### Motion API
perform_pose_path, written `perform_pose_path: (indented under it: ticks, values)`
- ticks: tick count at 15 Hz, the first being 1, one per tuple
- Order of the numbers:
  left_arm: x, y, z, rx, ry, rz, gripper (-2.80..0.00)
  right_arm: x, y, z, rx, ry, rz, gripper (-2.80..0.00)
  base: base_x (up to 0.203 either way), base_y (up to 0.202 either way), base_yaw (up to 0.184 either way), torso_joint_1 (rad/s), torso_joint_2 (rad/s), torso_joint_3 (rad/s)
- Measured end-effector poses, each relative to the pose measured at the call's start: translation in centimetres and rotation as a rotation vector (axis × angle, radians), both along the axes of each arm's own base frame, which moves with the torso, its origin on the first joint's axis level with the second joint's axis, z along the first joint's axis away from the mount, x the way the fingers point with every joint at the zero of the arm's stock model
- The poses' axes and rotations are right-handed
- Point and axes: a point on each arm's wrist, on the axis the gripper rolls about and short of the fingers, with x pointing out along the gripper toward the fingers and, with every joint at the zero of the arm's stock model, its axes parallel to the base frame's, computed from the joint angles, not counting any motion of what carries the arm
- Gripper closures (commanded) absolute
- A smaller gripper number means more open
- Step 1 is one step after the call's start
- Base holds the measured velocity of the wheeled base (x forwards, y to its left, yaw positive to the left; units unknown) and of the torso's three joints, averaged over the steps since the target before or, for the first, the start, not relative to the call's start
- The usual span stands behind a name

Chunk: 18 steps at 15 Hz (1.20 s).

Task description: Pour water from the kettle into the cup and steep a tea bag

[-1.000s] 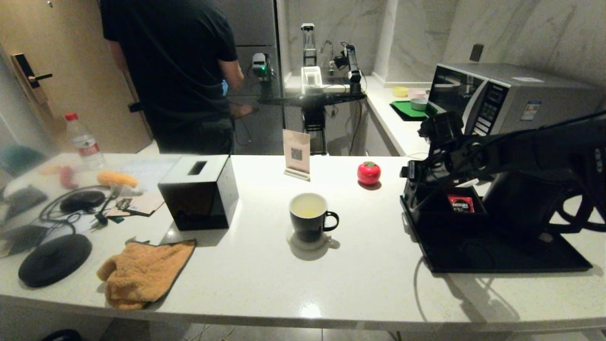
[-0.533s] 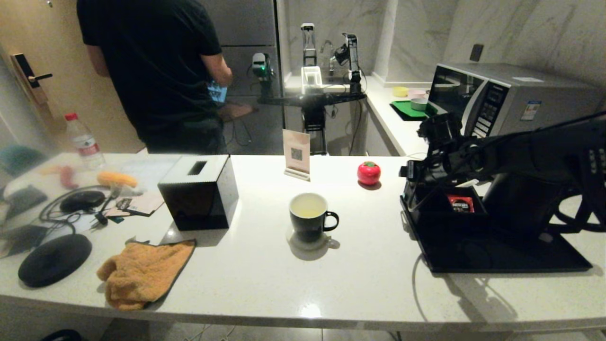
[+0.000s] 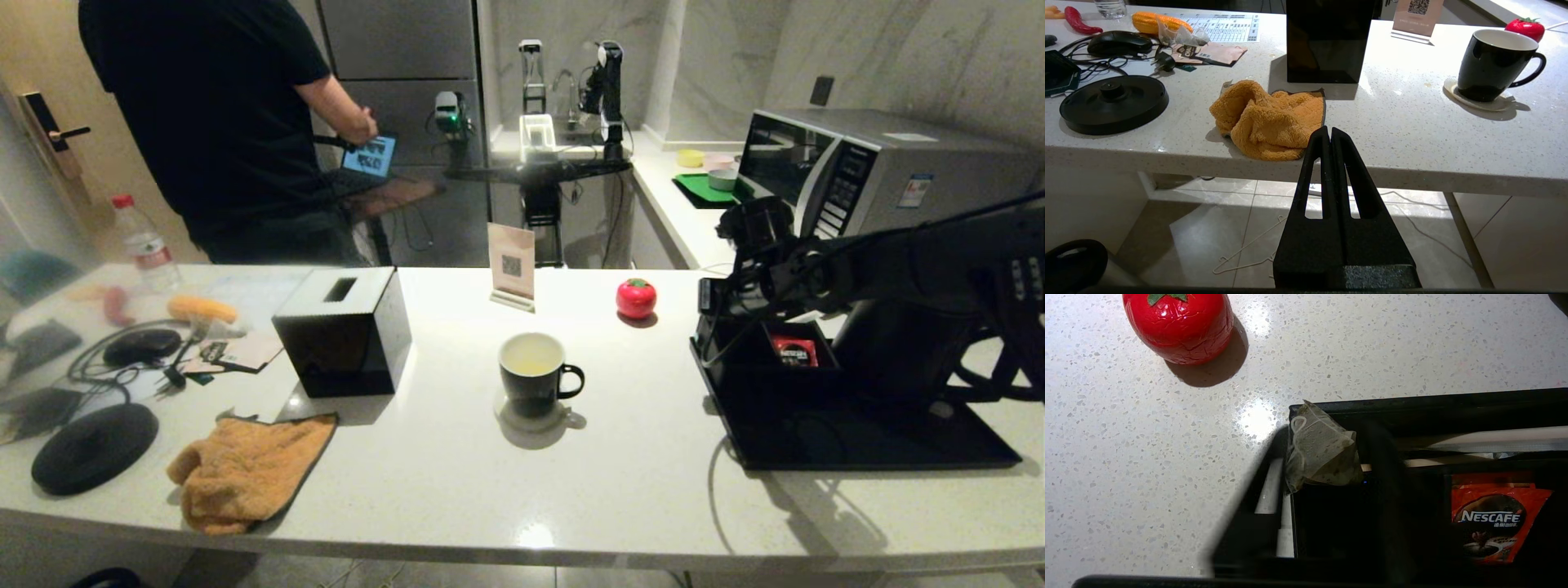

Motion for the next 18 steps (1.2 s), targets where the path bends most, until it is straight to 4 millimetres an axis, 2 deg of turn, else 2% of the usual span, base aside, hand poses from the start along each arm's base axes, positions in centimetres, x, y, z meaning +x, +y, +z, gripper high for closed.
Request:
perform_pose_path:
  ticks: [9,18]
  values:
    - [0.0,0.0,0.0,0.000,0.000,0.000,0.00,-0.2,0.1,0.3,-0.013,-0.005,-0.018,0.00,0.000,0.000,0.000,0.000,0.00,0.000]
    - [0.0,0.0,0.0,0.000,-0.001,0.000,0.00,-1.8,-0.2,2.8,0.000,-0.048,-0.015,0.00,0.000,0.000,0.000,0.000,0.00,0.000]
